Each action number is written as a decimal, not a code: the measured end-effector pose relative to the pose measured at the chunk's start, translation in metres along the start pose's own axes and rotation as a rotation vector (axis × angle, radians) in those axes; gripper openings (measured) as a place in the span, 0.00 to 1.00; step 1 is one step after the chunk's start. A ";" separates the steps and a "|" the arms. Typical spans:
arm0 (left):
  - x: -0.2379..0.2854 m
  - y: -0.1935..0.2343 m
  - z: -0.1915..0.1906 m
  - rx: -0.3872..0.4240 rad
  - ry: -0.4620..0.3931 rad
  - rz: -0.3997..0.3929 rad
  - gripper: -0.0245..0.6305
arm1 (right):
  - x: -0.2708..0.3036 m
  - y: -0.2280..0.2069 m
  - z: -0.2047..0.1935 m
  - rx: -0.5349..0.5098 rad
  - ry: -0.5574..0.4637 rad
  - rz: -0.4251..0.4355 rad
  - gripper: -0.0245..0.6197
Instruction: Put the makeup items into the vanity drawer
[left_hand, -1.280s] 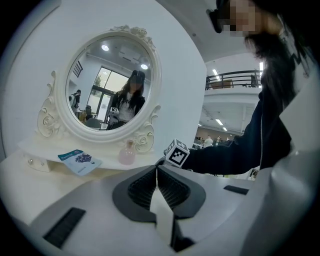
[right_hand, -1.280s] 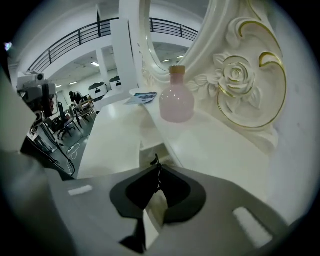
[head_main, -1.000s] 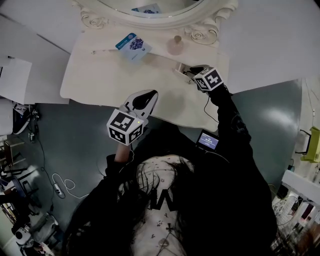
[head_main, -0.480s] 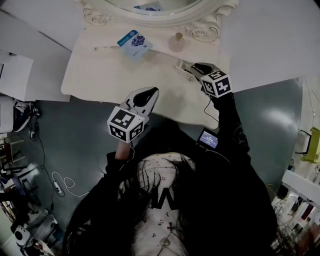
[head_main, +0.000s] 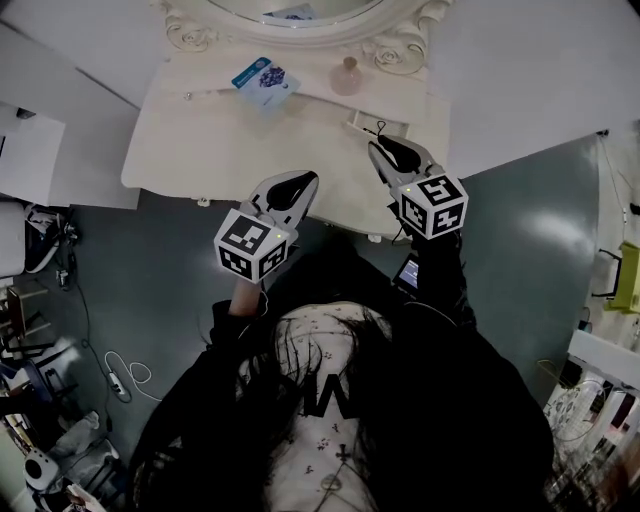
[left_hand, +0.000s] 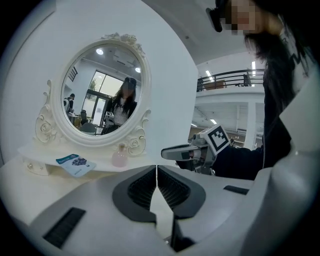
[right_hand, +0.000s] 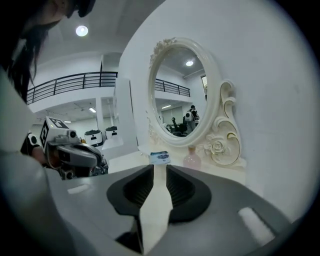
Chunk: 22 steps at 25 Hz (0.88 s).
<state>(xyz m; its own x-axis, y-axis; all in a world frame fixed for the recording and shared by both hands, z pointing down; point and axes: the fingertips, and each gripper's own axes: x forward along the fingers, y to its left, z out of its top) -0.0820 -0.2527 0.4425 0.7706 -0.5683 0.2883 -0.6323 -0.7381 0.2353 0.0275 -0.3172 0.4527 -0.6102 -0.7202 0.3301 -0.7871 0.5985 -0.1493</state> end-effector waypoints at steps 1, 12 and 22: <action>-0.003 -0.004 -0.001 0.004 0.000 -0.006 0.04 | -0.006 0.010 0.004 0.013 -0.023 0.003 0.17; -0.032 -0.044 -0.038 -0.017 0.014 -0.082 0.04 | -0.061 0.092 -0.007 0.087 -0.108 -0.018 0.13; -0.030 -0.095 -0.045 0.006 0.017 -0.150 0.04 | -0.104 0.112 -0.021 0.046 -0.100 -0.047 0.13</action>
<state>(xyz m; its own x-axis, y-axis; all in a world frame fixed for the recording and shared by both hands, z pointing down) -0.0483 -0.1492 0.4530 0.8551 -0.4448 0.2663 -0.5093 -0.8167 0.2712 0.0050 -0.1682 0.4218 -0.5769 -0.7796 0.2437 -0.8168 0.5483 -0.1793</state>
